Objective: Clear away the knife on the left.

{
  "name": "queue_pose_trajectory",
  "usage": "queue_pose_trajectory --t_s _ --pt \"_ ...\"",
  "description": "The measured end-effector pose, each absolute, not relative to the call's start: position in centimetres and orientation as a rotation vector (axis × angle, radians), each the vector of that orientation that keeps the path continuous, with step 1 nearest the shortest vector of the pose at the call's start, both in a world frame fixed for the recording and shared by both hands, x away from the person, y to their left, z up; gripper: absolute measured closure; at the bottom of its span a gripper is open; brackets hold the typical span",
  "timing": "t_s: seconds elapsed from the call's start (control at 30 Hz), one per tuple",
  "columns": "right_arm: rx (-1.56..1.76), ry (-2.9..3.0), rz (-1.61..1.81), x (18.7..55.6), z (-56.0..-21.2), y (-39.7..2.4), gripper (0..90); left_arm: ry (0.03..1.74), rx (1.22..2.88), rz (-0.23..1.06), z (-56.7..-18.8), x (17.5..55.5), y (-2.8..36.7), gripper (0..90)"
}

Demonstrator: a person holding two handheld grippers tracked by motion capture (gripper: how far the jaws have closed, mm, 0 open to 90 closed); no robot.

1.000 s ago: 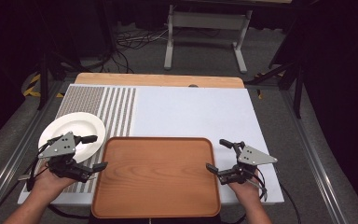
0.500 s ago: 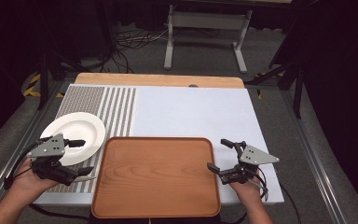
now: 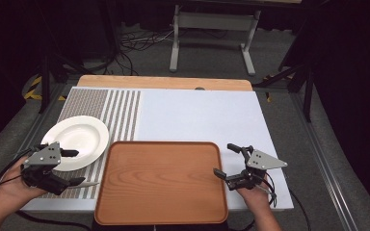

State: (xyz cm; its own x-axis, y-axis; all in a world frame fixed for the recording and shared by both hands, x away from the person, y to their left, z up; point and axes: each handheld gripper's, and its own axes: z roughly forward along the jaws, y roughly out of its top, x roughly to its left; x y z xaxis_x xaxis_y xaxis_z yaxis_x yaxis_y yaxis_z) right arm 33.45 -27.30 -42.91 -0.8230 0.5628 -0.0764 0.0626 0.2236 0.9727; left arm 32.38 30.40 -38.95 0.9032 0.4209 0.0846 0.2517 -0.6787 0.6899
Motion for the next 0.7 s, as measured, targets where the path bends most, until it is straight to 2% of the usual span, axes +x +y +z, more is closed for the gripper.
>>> queue_pose_trajectory --t_s 0.47,0.7 --pt "0.572 2.101 1.63 33.5 -43.0 -27.2 3.5 0.472 2.507 0.269 -39.7 32.3 32.3 19.9" --pt "0.568 2.111 1.623 33.5 -43.0 -27.1 3.5 0.423 2.589 0.242 -40.3 32.4 33.3 26.2"
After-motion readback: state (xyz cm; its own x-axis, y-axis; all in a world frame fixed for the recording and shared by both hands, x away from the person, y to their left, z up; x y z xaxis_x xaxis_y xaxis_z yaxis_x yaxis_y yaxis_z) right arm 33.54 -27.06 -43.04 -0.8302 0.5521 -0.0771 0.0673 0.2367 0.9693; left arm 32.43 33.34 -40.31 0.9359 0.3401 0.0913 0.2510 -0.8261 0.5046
